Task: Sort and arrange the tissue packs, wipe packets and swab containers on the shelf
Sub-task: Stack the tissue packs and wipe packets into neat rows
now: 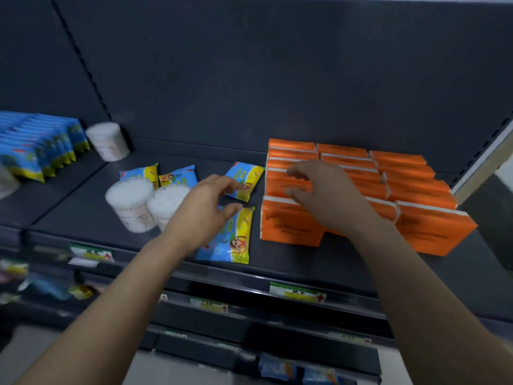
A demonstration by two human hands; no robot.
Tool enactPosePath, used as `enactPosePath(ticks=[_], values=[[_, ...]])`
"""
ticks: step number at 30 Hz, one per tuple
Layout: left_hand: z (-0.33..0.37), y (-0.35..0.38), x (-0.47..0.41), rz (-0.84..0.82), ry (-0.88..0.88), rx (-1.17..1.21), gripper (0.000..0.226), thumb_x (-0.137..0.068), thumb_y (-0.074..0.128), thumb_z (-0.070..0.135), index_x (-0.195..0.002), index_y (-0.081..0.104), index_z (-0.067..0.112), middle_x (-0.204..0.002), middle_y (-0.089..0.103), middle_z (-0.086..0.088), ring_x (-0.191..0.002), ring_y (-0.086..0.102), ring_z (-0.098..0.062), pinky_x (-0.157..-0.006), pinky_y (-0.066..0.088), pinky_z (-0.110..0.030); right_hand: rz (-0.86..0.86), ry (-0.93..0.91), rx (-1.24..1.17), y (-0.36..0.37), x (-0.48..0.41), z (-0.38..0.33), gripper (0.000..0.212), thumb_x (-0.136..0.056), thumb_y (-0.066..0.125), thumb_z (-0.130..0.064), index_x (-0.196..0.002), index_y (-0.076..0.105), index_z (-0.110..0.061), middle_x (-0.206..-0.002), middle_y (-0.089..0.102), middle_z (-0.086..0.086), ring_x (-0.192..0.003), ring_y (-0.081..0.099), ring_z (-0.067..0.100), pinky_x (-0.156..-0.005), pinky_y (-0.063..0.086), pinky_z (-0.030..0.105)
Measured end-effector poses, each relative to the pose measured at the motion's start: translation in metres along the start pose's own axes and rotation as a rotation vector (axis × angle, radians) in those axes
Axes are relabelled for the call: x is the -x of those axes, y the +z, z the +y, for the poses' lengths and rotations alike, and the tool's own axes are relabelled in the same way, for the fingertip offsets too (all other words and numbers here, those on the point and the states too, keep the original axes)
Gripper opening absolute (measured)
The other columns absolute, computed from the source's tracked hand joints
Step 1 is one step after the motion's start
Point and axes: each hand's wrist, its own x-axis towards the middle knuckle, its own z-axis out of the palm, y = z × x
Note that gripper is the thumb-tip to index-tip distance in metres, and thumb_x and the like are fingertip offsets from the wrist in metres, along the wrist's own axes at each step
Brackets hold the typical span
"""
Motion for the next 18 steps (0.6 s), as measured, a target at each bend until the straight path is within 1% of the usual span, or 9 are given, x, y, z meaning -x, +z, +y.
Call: enactPosePath(ticks=[1, 3, 6, 9, 12, 14, 16, 18], values=[[-0.005, -0.006, 0.001, 0.027, -0.016, -0.016, 0.028, -0.081, 0.07, 0.012, -0.108, 0.063, 0.012, -0.102, 0.058, 0.001, -0.096, 0.057, -0.012, -0.081, 0.035, -0.011, 0.003, -0.024, -0.003, 0.003, -0.004, -0.005, 0.039, -0.087, 0.063, -0.027, -0.124, 0.058, -0.017, -0.124, 0.059, 0.004, -0.116, 0.052, 0.021, -0.099, 0.041, 0.034], [-0.015, -0.018, 0.004, 0.059, -0.044, -0.051, 0.027, -0.081, 0.069, 0.011, -0.107, 0.063, 0.011, -0.103, 0.06, -0.001, -0.094, 0.055, -0.011, -0.081, 0.036, -0.014, -0.008, -0.075, -0.009, 0.011, -0.013, -0.019, 0.038, -0.087, 0.062, -0.028, -0.123, 0.058, -0.017, -0.123, 0.06, 0.004, -0.115, 0.052, 0.022, -0.097, 0.04, 0.033], [-0.032, -0.038, 0.006, 0.094, -0.045, -0.091, 0.026, -0.081, 0.068, 0.007, -0.106, 0.064, 0.008, -0.1, 0.06, -0.003, -0.091, 0.053, -0.014, -0.078, 0.033, -0.014, -0.055, -0.134, -0.022, 0.024, -0.03, -0.043, 0.037, -0.088, 0.062, -0.028, -0.123, 0.057, -0.017, -0.119, 0.06, 0.005, -0.112, 0.053, 0.022, -0.093, 0.038, 0.031], [-0.054, -0.06, 0.004, 0.121, -0.061, -0.113, 0.025, -0.08, 0.068, 0.006, -0.105, 0.064, 0.008, -0.099, 0.062, -0.008, -0.092, 0.056, -0.019, -0.076, 0.033, -0.015, -0.088, -0.16, -0.01, 0.04, -0.051, -0.064, 0.039, -0.088, 0.061, -0.028, -0.124, 0.056, -0.017, -0.122, 0.058, 0.006, -0.114, 0.052, 0.023, -0.095, 0.04, 0.033], [-0.084, -0.086, 0.0, 0.148, -0.093, -0.134, 0.023, -0.081, 0.067, 0.008, -0.103, 0.064, 0.011, -0.098, 0.061, -0.005, -0.09, 0.054, -0.015, -0.074, 0.032, -0.015, -0.133, -0.165, 0.019, 0.059, -0.073, -0.084, 0.04, -0.087, 0.061, -0.029, -0.125, 0.055, -0.017, -0.123, 0.058, 0.007, -0.116, 0.051, 0.024, -0.098, 0.04, 0.034], [-0.107, -0.103, -0.008, 0.168, -0.111, -0.15, 0.023, -0.081, 0.067, 0.009, -0.104, 0.064, 0.012, -0.1, 0.062, -0.005, -0.092, 0.056, -0.017, -0.078, 0.035, -0.018, -0.146, -0.145, 0.023, 0.072, -0.09, -0.097, 0.041, -0.087, 0.062, -0.029, -0.125, 0.055, -0.016, -0.124, 0.058, 0.007, -0.118, 0.051, 0.025, -0.099, 0.04, 0.036], [-0.133, -0.119, -0.02, 0.157, -0.145, -0.143, 0.025, -0.082, 0.066, 0.008, -0.107, 0.064, 0.011, -0.106, 0.062, -0.005, -0.095, 0.057, -0.016, -0.082, 0.038, -0.02, -0.155, -0.096, 0.016, 0.086, -0.109, -0.109, 0.041, -0.086, 0.063, -0.029, -0.124, 0.056, -0.015, -0.123, 0.059, 0.008, -0.116, 0.053, 0.026, -0.097, 0.042, 0.037], [-0.16, -0.132, -0.034, 0.12, -0.173, -0.154, 0.027, -0.083, 0.065, 0.009, -0.11, 0.062, 0.009, -0.11, 0.061, -0.005, -0.096, 0.055, -0.015, -0.082, 0.037, -0.02, -0.184, -0.046, 0.013, 0.101, -0.13, -0.118, 0.041, -0.085, 0.065, -0.029, -0.122, 0.057, -0.014, -0.122, 0.06, 0.009, -0.114, 0.054, 0.027, -0.096, 0.044, 0.038]])
